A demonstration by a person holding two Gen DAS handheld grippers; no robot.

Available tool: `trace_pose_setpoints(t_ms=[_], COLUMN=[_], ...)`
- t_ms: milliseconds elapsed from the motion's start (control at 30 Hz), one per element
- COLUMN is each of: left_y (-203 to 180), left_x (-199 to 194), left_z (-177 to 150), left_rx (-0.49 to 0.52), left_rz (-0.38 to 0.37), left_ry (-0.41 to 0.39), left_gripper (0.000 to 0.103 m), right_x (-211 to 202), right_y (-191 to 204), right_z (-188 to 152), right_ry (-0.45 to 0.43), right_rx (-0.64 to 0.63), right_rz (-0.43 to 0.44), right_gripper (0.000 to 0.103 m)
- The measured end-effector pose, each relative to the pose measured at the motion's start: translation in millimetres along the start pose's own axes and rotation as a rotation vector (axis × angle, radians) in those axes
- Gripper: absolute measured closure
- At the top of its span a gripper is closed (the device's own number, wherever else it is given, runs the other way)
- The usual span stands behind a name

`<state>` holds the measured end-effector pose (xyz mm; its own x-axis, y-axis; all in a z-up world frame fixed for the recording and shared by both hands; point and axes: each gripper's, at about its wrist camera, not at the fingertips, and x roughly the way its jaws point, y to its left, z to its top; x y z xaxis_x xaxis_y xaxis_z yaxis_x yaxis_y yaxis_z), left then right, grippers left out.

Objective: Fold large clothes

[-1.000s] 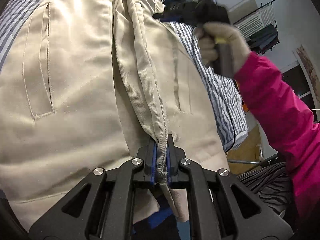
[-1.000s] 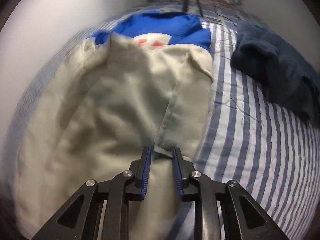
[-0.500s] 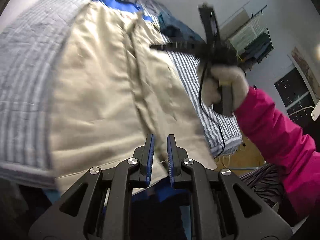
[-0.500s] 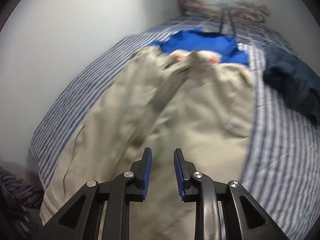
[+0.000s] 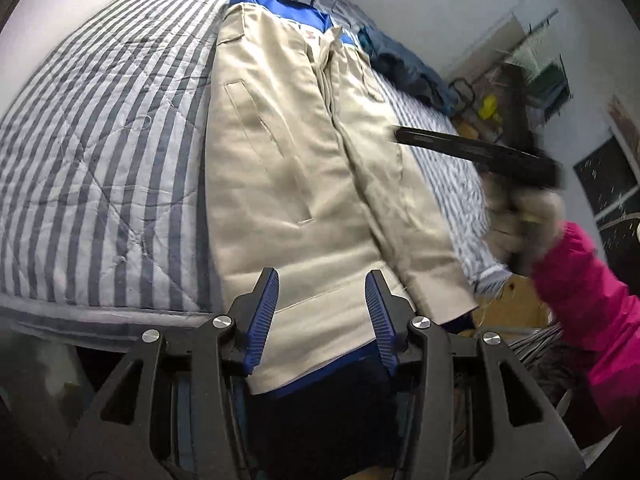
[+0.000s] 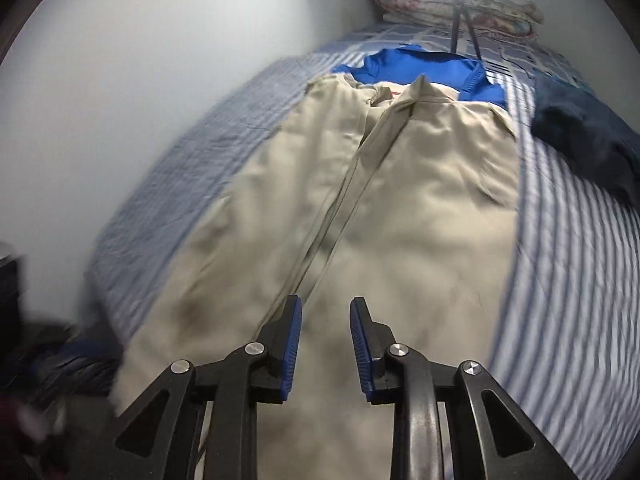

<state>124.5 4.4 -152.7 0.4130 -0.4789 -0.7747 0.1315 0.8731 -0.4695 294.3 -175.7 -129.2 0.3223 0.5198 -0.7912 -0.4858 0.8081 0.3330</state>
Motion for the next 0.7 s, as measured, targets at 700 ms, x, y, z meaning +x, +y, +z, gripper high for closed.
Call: trace_pose_setpoints(t_ms=[700], left_y=[-27], left_x=[37], left_z=[-34], left_rx=[0.305], left_rz=[0.123], left_ry=[0.133], left_gripper=[0.056], right_x=[-26], right_y=[8], right_z=[-126], right_ry=[0.023], right_rx=[0.069], right_rz=[-0.029], right_gripper=[0.038])
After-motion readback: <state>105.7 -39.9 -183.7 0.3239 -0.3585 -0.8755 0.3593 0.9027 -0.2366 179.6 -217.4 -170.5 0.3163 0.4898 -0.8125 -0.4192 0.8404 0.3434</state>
